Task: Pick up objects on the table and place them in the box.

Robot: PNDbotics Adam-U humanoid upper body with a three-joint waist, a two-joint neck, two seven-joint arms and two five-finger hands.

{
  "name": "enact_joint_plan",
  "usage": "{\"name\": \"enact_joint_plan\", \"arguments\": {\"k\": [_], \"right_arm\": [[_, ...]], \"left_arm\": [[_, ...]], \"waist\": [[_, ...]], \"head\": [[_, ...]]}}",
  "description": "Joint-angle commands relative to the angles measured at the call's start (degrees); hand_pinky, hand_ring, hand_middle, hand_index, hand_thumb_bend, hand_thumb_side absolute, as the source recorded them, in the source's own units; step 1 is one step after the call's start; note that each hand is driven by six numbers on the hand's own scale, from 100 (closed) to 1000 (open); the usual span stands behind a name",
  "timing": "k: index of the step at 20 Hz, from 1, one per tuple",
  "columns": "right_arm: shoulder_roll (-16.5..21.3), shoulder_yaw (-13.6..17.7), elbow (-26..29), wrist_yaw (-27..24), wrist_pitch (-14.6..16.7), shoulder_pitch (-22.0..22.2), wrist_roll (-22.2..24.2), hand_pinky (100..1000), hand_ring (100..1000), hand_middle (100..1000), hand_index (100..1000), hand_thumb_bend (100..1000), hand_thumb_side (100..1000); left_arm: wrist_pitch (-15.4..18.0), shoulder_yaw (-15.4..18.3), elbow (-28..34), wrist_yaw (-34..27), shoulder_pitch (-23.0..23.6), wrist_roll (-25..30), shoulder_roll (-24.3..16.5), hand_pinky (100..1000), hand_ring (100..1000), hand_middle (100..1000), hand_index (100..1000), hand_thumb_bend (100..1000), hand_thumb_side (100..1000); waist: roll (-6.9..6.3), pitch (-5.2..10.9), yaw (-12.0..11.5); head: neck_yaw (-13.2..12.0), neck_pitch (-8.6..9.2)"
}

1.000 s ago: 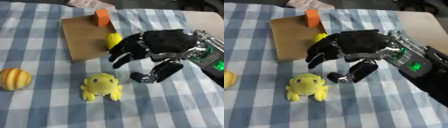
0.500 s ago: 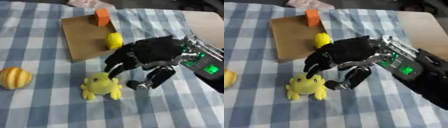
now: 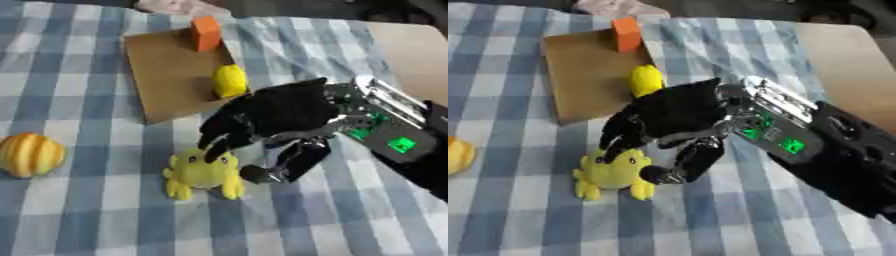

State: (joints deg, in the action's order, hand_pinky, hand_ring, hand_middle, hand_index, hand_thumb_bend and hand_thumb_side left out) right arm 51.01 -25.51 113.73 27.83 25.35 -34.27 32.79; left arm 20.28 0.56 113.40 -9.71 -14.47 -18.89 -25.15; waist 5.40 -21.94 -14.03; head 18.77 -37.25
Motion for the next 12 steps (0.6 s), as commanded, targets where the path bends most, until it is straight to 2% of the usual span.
{"name": "enact_joint_plan", "arguments": {"k": [1,12], "right_arm": [[0.35,0.32,0.41,0.42,-0.73,-1.01,0.25,864,936,871,992,100,314],[-1.71,0.17,-6.28,5.12,1.27,-2.06,-0.21,869,945,886,1000,100,344]], "left_arm": [[-0.01,0.21,1.19,-0.15,-0.53,0.21,-0.60,986,767,726,864,100,631],[-0.11,0.10,1.19,0.09,-0.61,0.26,-0.19,988,765,720,862,100,641]], "waist": [[-0.30,0.77,-0.07],[-0.23,-0.45,-0.51]], "head": [[0.28,0.33],[0.45,0.69]]}}
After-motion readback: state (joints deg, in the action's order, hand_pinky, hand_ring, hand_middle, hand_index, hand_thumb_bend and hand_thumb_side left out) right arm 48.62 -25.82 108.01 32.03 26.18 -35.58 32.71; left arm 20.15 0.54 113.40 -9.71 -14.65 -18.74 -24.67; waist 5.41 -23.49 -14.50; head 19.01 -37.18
